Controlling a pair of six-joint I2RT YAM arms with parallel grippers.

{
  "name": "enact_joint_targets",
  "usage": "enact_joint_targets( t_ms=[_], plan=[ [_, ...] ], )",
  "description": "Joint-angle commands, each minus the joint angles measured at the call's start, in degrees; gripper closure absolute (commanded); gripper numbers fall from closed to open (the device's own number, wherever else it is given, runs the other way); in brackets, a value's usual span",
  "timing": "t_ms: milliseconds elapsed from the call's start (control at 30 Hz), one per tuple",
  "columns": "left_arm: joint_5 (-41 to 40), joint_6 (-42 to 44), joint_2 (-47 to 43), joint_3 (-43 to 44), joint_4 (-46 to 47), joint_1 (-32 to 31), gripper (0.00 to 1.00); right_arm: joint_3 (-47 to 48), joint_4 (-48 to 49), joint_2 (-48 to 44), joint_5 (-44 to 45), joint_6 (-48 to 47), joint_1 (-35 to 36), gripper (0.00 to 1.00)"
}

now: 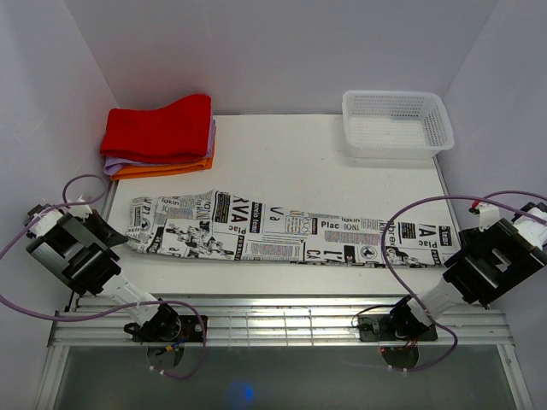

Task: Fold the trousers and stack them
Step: Fold the trousers

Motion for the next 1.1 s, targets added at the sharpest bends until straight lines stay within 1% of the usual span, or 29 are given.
enact_joint_targets(
  t_ms=[0, 133, 233, 300, 467, 533, 600, 733, 967, 1000, 1033, 1067],
  plan=[
    [1.27, -0.37, -0.23, 2.32, 1.63, 0.68, 1.0, 1.96, 1.77, 5.04, -1.64, 3.72, -1.86, 0.12],
    [1.44, -0.54, -0.4, 2.41, 1.72, 0.68, 1.0, 5.39, -1.55, 10.84, -6.3, 8.64, -1.86, 0.15],
    [1.62, -0.28, -0.58, 2.23, 1.72, 0.6, 1.0, 8.11, -4.37, 14.8, -10.87, 12.16, -1.86, 0.19],
    [1.88, -0.1, -0.67, 1.97, 1.72, 0.6, 1.0, 8.91, -4.91, 16.91, -13.24, 13.91, -1.69, 0.23],
    [2.32, -0.28, -0.58, 1.7, 1.8, 0.68, 1.0, 10.4, -4.82, 20.25, -14.22, 19.28, -1.42, 0.29],
    [2.5, -0.45, -0.49, 1.53, 2.07, 0.68, 1.0, 10.14, -3.77, 20.17, -13.17, 20.77, -1.42, 0.31],
    [2.67, -0.54, -0.41, 1.44, 2.15, 0.6, 1.0, 9.53, -0.97, 19.73, -10.81, 23.06, -1.16, 0.31],
    [2.94, -0.63, -0.4, 1.18, 2.59, 0.68, 1.0, 5.67, 5.36, 17.27, -9.56, 25.34, -1.07, 0.3],
    [3.11, -0.63, -0.41, 0.82, 2.95, 0.68, 1.0, -6.28, 18.28, 10.25, -11.14, 29.12, -0.63, 0.32],
    [3.2, -0.72, -0.4, 0.82, 3.03, 0.68, 1.0, -9.25, 20.04, 9.45, -11.23, 30.17, -0.63, 0.33],
    [3.2, -0.63, -0.4, 0.74, 3.12, 0.68, 1.0, -10.68, 23.88, 8.66, -11.14, 30.62, -0.72, 0.35],
    [3.11, -0.63, -0.4, 0.56, 3.12, 0.68, 1.0, -11.82, 25.4, 7.52, -10.88, 30.88, -0.63, 0.35]
  ],
)
